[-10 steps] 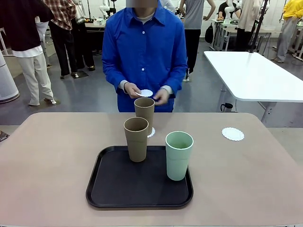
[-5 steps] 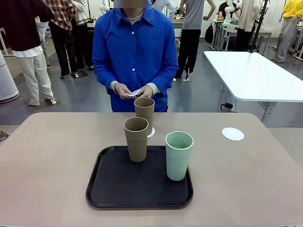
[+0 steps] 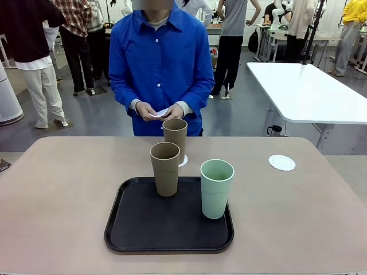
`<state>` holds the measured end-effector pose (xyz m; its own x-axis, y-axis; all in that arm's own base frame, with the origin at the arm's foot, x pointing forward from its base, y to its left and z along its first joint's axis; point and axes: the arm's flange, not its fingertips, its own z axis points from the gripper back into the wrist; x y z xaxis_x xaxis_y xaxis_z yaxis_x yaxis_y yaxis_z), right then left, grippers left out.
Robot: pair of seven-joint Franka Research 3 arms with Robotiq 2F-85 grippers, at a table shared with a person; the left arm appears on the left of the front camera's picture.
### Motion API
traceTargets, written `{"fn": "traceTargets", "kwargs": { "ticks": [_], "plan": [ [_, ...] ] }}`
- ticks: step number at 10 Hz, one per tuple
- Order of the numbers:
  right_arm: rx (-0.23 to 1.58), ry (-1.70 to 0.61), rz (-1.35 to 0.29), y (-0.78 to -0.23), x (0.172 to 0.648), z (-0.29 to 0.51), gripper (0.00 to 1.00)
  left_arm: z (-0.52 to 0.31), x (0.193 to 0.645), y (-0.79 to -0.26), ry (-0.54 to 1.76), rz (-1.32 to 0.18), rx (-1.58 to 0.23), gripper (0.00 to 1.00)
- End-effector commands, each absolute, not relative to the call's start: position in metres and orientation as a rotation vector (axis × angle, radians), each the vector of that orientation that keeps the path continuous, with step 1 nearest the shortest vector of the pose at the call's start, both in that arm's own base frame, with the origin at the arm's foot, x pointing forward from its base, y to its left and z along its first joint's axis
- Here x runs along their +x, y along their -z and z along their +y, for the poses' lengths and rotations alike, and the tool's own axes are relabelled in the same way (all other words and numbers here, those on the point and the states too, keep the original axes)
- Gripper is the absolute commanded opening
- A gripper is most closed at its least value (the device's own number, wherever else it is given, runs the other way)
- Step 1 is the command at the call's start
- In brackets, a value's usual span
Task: Place coasters on the table and set cups on them.
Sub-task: Take one Reusable plastic cup from the Flat Tray and place it on a coaster set by the human.
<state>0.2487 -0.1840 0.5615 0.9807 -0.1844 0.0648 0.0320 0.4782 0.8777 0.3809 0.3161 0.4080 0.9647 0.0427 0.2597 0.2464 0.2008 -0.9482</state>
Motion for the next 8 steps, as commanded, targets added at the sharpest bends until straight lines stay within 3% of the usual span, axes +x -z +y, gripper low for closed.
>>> {"fn": "traceTargets", "kwargs": {
  "ticks": [1,3,6,8],
  "plan": [
    [0.77,-0.161,-0.311,-0.597,0.271,-0.161,1.0,0.317,0.379,-0.41,0.146,-0.25,-1.371,1.0],
    [0.606,-0.457,-0.297,-0.612,0.278,-0.104,1.0,0.317,0.379,-0.41,0.146,-0.25,-1.371,1.0],
    [0.303,-0.644,-0.192,-0.574,0.284,-0.013,1.0,0.317,0.379,-0.41,0.146,-0.25,-1.371,1.0],
    [0.26,-0.721,-0.337,-0.538,0.306,0.018,1.0,0.317,0.379,-0.41,0.146,-0.25,-1.371,1.0]
  ]
}}
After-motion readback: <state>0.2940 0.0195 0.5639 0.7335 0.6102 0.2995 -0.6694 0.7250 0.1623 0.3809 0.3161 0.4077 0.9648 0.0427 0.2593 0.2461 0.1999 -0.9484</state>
